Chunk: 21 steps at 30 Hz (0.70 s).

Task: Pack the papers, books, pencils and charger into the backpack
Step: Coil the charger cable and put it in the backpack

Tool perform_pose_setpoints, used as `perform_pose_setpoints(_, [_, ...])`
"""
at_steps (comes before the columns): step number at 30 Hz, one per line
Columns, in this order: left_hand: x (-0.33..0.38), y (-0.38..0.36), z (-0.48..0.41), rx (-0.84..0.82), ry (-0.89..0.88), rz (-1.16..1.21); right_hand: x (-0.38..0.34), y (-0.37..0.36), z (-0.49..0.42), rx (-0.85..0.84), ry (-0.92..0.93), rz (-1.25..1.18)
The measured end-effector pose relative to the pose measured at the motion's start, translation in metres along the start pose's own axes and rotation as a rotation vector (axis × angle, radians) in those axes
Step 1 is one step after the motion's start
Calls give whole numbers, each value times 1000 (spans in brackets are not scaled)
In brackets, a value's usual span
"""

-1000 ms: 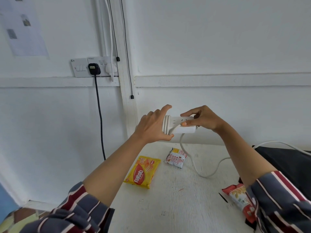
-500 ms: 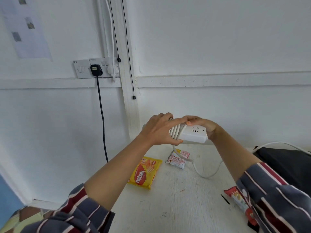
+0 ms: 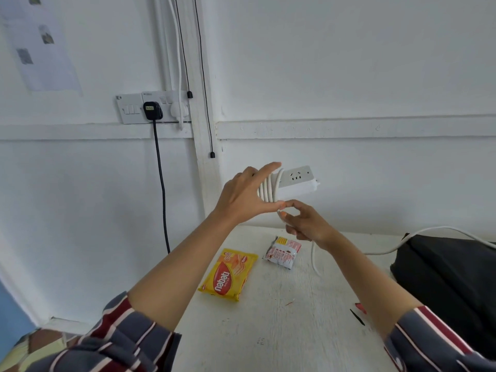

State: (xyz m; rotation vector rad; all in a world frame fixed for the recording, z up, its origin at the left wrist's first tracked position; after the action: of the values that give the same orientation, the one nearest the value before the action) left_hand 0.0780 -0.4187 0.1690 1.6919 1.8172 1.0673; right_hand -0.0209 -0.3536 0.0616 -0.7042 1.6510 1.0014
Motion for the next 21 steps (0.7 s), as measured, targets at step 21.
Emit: perform_pose_setpoints(21, [8,-30,4,-50,-37,-91,-118,28,44,275,652,838])
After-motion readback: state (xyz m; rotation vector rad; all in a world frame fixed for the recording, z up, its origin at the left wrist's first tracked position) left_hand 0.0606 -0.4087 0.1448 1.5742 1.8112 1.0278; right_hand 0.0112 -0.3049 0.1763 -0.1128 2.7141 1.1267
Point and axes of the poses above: each hand's wrist, its own z-axis away from the middle knuckle, its own y-axis out of the back of the hand, x = y × z, the point moved 10 cm from there along -z, towards the middle knuckle
